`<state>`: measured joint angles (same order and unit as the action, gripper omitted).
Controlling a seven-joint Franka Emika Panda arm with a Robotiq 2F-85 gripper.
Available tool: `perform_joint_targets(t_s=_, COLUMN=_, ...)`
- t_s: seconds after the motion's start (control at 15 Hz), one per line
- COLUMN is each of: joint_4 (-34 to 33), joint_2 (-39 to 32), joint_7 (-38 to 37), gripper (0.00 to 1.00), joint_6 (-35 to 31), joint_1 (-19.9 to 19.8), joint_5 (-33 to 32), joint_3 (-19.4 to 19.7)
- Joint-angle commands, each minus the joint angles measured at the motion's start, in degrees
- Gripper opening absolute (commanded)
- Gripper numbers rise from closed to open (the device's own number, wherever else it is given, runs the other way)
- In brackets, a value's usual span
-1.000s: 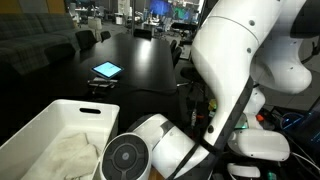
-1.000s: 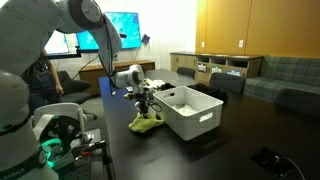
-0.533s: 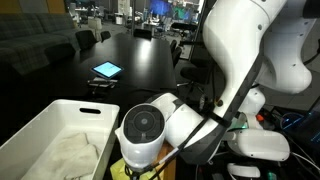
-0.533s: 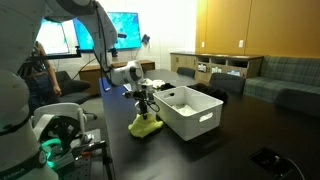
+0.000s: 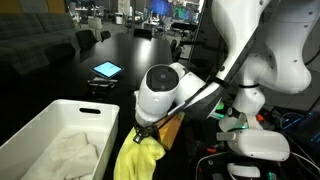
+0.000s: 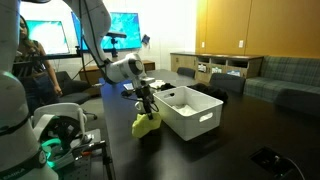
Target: Pick up the cloths from the table and put them in the box, then pick up the marker and the seal tape put them in the cup
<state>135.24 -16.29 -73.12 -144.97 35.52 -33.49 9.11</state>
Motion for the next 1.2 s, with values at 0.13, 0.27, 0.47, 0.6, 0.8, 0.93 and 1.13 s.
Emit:
perform_joint_targets(t_s=0.13, joint_4=4.17, joint_2=2.07, joint_7=-3.58, gripper=0.03, joint_6=-2.45, joint_1=-13.7, joint_5=2.35, joint_3=-3.55)
perform_joint_targets(t_s=0.27, joint_4=2.9, joint_2=-0.23, joint_7=-1.84, gripper=0.03, joint_6=-3.66, joint_1=-17.59, joint_5=5.04, joint_3=-4.24)
perform_joint_targets(t_s=0.47, joint_4=0.94, joint_2=-3.09, joint_7=-1.77, gripper=0.03, joint_6=-5.07, joint_1=-21.05, joint_5=8.61, joint_3=-4.15)
perform_joint_targets(t_s=0.6, joint_4=0.95, joint_2=-3.39, joint_7=-3.1, gripper=0.03, joint_6=-3.88, joint_1=-22.12, joint_5=11.24, joint_3=-3.33)
perform_joint_targets(t_s=0.8, joint_4=-0.07, joint_2=-5.49, joint_7=-4.6, gripper=0.03, joint_6=-2.71, joint_1=-23.3, joint_5=15.43, joint_3=-2.54)
perform_joint_targets(t_s=0.93, joint_4=-0.45, joint_2=-6.55, joint_7=-4.71, gripper=0.03, joint_6=-2.0, joint_1=-24.07, joint_5=18.23, joint_3=-2.39)
perform_joint_targets(t_s=1.13, joint_4=-1.28, joint_2=-7.92, joint_7=-5.91, gripper=0.03, joint_6=-0.17, joint_1=-24.67, joint_5=21.45, joint_3=-1.9)
